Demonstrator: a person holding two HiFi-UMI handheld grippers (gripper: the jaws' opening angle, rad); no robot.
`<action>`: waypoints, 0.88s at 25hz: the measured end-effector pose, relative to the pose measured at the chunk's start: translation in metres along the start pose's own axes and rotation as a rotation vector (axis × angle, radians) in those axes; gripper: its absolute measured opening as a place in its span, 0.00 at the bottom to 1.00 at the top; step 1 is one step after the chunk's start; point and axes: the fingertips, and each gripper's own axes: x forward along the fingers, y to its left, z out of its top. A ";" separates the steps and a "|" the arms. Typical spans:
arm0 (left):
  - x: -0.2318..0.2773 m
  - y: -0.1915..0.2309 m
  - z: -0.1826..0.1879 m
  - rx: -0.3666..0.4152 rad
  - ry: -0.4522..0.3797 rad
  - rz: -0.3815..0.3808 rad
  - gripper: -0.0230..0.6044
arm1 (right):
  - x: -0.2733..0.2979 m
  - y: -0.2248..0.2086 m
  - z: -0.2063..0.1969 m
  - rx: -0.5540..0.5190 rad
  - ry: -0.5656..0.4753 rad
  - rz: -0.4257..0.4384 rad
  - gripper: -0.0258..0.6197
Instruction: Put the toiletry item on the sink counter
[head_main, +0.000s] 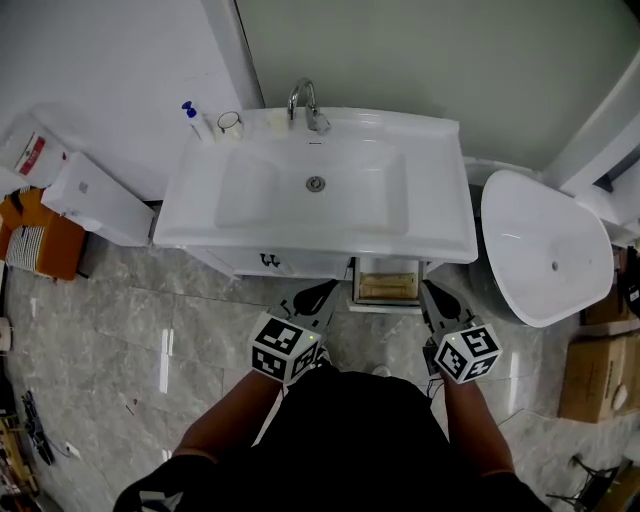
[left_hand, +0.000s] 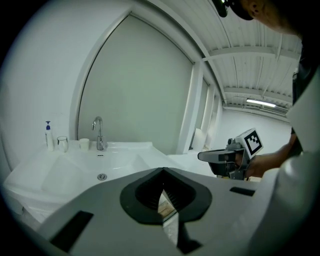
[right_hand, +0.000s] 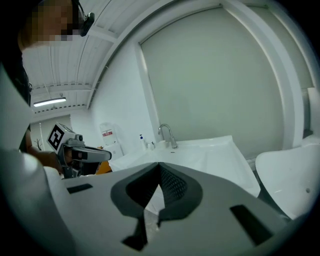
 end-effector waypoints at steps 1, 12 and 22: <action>0.000 -0.008 -0.001 -0.005 -0.003 0.009 0.04 | -0.005 -0.002 0.000 -0.004 0.001 0.011 0.04; 0.004 -0.101 -0.018 -0.024 -0.019 0.088 0.04 | -0.081 -0.027 -0.021 -0.054 0.033 0.132 0.04; -0.013 -0.135 -0.034 -0.029 -0.013 0.172 0.04 | -0.113 -0.026 -0.029 -0.083 0.023 0.200 0.04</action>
